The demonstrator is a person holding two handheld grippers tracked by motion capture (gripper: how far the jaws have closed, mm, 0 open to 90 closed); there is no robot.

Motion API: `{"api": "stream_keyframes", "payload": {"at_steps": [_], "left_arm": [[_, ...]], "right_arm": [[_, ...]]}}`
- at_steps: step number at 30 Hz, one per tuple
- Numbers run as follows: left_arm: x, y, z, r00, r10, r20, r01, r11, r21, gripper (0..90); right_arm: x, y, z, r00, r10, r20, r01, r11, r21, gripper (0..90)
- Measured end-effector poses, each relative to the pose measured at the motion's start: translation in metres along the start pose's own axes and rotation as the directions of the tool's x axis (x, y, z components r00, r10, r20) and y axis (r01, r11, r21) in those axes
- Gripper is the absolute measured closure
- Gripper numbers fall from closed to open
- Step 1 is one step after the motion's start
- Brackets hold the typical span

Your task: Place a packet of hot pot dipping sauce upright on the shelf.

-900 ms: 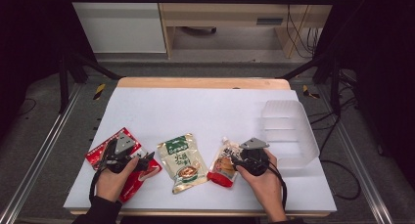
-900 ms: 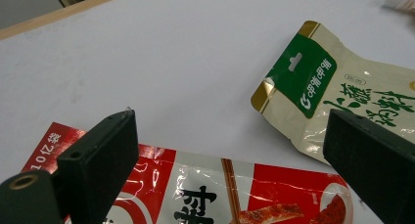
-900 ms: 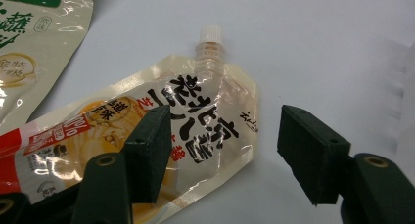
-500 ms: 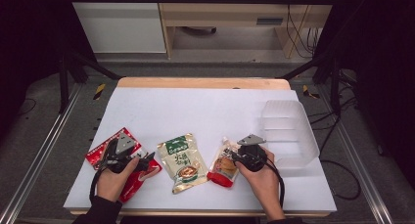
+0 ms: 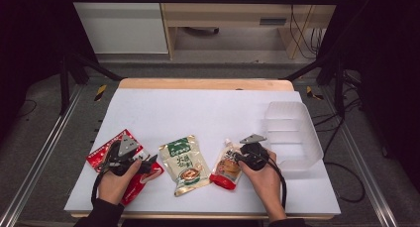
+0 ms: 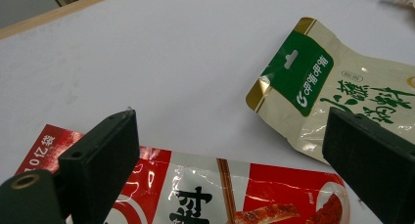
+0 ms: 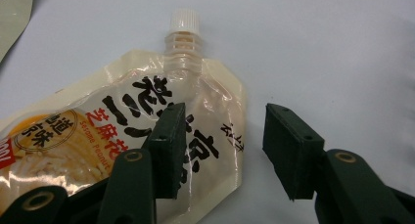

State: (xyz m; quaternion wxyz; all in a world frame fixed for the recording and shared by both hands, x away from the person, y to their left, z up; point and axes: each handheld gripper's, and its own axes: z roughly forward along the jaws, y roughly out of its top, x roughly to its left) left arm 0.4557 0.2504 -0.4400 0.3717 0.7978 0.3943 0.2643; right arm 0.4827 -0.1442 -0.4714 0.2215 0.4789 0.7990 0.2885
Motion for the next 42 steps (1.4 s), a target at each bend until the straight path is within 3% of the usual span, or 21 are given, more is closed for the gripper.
{"api": "stream_keyframes", "payload": {"at_steps": [6, 16, 21, 26, 33, 35, 42], "left_arm": [[0.0, 0.0, 0.001, 1.0, 0.001, 0.004, -0.001, 1.0, 0.0, 6.9], [-0.001, 0.001, 0.001, 1.0, 0.009, 0.003, -0.009, 1.0, 0.003, 7.1], [-0.001, 0.001, 0.001, 1.0, 0.006, 0.005, -0.006, 1.0, 0.002, 7.1], [-0.001, 0.001, 0.0, 0.9999, 0.008, 0.009, -0.008, 1.0, 0.0, 7.1], [-0.003, 0.002, -0.002, 0.9996, 0.009, 0.026, -0.009, 1.0, -0.004, 7.3], [-0.004, 0.002, -0.003, 0.9993, 0.016, 0.034, -0.015, 0.9999, -0.002, 7.3], [-0.007, 0.008, -0.015, 0.9972, 0.024, 0.071, -0.021, 0.9991, -0.035, 7.3]], "right_arm": [[-0.002, -0.002, 0.002, 0.9997, 0.023, -0.008, -0.023, 1.0, 0.003, 51.9], [0.001, -0.003, 0.001, 0.9974, 0.044, -0.058, -0.043, 0.999, 0.009, 70.1], [0.003, -0.002, -0.001, 0.9983, 0.018, -0.056, -0.017, 1.0, 0.011, 83.2], [0.004, 0.0, -0.006, 0.9986, -0.005, -0.052, 0.004, 1.0, -0.013, 87.2], [0.007, 0.007, -0.024, 0.9975, -0.027, -0.065, 0.021, 0.996, -0.089, 88.2], [0.008, 0.012, -0.036, 0.9954, -0.047, -0.084, 0.035, 0.99, -0.133, 88.5], [0.015, 0.024, -0.06, 0.9854, -0.102, -0.136, 0.073, 0.976, -0.204, 88.8]]}}
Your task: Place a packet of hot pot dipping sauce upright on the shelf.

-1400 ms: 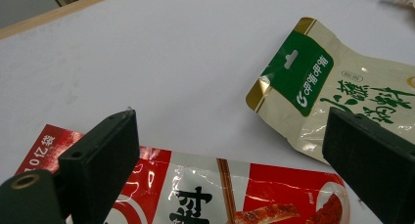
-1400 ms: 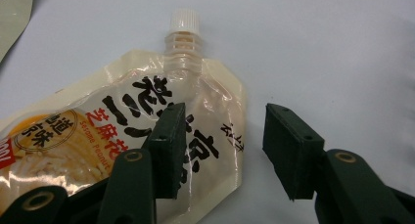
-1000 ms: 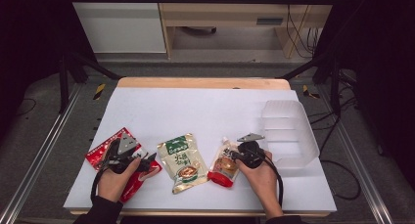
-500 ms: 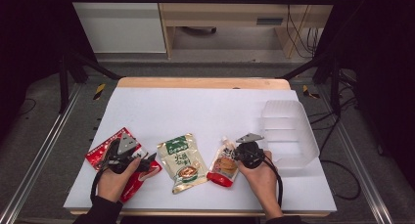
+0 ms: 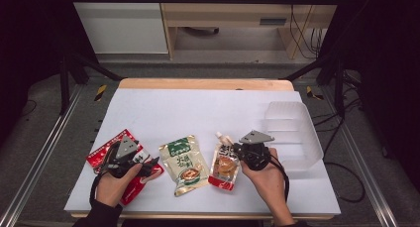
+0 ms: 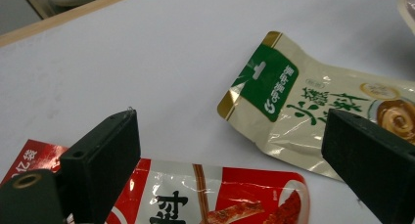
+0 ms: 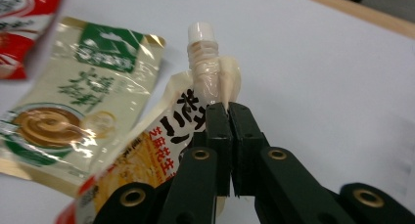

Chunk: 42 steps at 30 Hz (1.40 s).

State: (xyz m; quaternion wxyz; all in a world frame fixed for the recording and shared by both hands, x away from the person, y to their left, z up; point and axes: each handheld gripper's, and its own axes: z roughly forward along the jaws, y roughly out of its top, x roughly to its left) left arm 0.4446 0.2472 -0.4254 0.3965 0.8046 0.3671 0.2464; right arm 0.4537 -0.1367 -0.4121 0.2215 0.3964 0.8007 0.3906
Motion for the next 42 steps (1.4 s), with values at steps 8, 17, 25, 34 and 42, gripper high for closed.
{"api": "stream_keyframes", "payload": {"at_steps": [8, 17, 25, 34, 42], "left_arm": [[-0.004, 0.023, -0.015, 0.9969, 0.026, 0.073, -0.023, 0.9987, -0.045, 10.0], [-0.011, 0.057, -0.023, 0.9878, 0.08, 0.134, -0.073, 0.996, -0.052, 15.7], [-0.021, 0.085, -0.018, 0.9665, 0.158, 0.203, -0.155, 0.9875, -0.028, 22.0], [-0.031, 0.102, -0.012, 0.9431, 0.2, 0.265, -0.199, 0.9795, -0.033, 28.8], [-0.029, 0.113, 0.004, 0.9242, 0.217, 0.314, -0.223, 0.9747, -0.019, 31.3]], "right_arm": [[0.007, 0.026, -0.021, 0.9903, -0.072, -0.118, 0.062, 0.994, -0.086, 89.3], [0.008, 0.056, -0.018, 0.9782, -0.149, -0.144, 0.133, 0.984, -0.115, 89.5], [0.015, 0.069, -0.013, 0.9615, -0.186, -0.202, 0.156, 0.976, -0.154, 89.5], [0.027, 0.07, -0.014, 0.9469, -0.238, -0.216, 0.205, 0.965, -0.165, 89.6], [0.031, 0.07, -0.016, 0.9384, -0.252, -0.237, 0.209, 0.959, -0.19, 89.6]]}}
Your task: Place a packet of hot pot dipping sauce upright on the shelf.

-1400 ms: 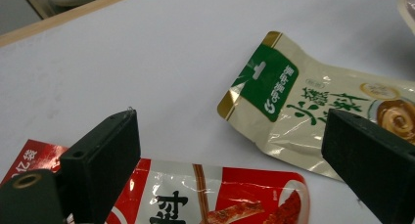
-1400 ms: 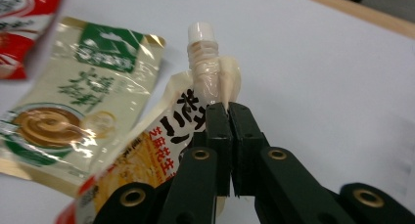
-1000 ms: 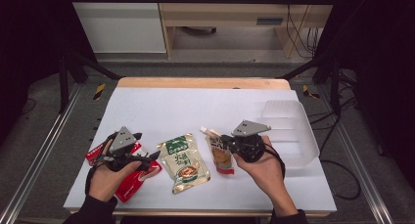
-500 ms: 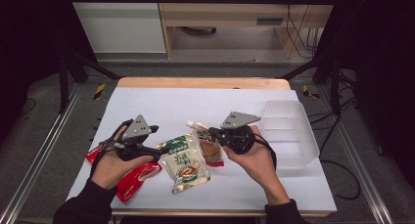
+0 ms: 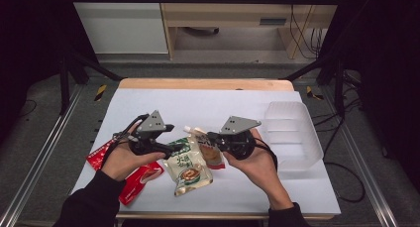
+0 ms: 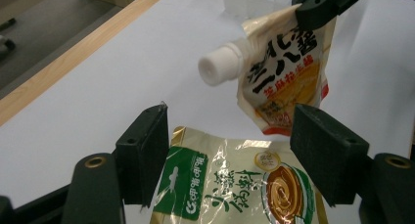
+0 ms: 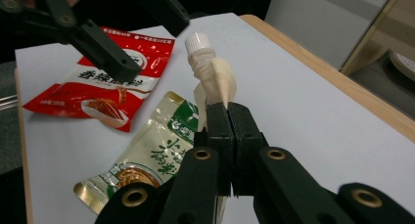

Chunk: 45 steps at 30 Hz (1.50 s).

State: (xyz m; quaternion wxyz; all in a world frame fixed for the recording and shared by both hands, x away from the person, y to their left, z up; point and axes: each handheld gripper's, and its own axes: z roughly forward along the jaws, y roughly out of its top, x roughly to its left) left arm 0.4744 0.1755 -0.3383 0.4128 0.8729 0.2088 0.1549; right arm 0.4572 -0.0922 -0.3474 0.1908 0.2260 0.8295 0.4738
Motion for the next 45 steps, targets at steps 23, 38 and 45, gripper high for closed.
{"api": "stream_keyframes", "payload": {"at_steps": [23, 38, 45], "left_arm": [[0.006, 0.014, 0.011, 0.9933, 0.052, 0.103, -0.056, 0.9979, 0.033, 63.8], [-0.003, 0.038, 0.008, 0.9828, 0.12, 0.14, -0.133, 0.9875, 0.084, 72.2], [-0.006, 0.048, 0.008, 0.9754, 0.171, 0.139, -0.189, 0.9736, 0.128, 73.3]], "right_arm": [[0.01, 0.004, 0.007, 0.9984, -0.009, -0.057, 0.006, 0.999, -0.045, 89.5], [0.005, -0.002, 0.0, 0.9998, -0.003, -0.018, 0.002, 1.0, -0.015, 88.4], [0.004, 0.009, 0.001, 0.9945, -0.105, 0.001, 0.104, 0.988, 0.111, 75.4]]}}
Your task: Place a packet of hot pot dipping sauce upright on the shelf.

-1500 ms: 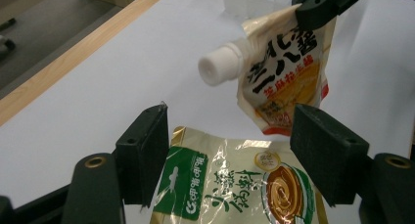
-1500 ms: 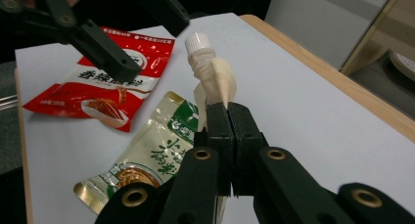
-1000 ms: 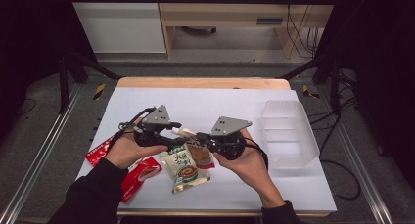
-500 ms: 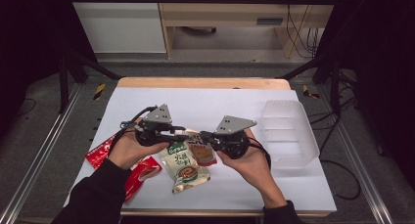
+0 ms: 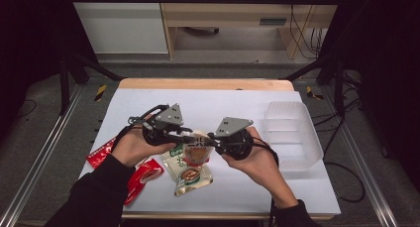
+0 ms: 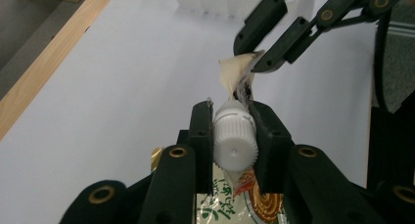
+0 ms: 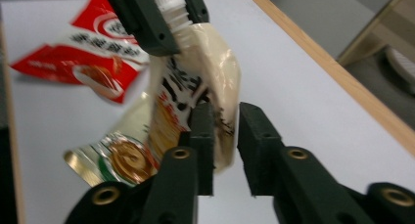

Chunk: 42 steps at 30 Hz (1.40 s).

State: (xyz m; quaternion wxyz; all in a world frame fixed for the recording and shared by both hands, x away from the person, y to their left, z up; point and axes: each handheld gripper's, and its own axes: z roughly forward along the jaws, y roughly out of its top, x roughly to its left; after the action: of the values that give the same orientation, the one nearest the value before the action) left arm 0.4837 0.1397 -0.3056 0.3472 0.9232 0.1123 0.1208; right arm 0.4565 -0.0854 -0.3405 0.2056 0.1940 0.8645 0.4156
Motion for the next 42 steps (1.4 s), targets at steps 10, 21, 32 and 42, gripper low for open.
{"api": "stream_keyframes", "payload": {"at_steps": [10, 21, 32, 42], "left_arm": [[0.001, 0.001, -0.003, 0.9998, 0.015, 0.013, -0.015, 0.9999, -0.003, 73.4], [0.0, 0.004, -0.002, 0.9992, 0.031, 0.027, -0.031, 0.9995, 0.0, 73.4], [-0.002, 0.004, -0.002, 0.9984, 0.041, 0.038, -0.04, 0.999, -0.019, 73.3], [0.0, 0.003, -0.001, 0.9995, 0.017, 0.028, -0.016, 0.9994, -0.032, 73.2]], "right_arm": [[-0.008, 0.027, -0.006, 0.974, -0.226, 0.01, 0.221, 0.96, 0.173, 34.8], [-0.022, 0.037, 0.015, 0.9683, -0.208, -0.139, 0.24, 0.93, 0.278, 30.8], [-0.024, 0.042, 0.027, 0.9496, -0.197, -0.244, 0.266, 0.919, 0.293, 57.7], [-0.021, 0.045, 0.02, 0.9517, -0.19, -0.241, 0.259, 0.919, 0.297, 84.9]]}}
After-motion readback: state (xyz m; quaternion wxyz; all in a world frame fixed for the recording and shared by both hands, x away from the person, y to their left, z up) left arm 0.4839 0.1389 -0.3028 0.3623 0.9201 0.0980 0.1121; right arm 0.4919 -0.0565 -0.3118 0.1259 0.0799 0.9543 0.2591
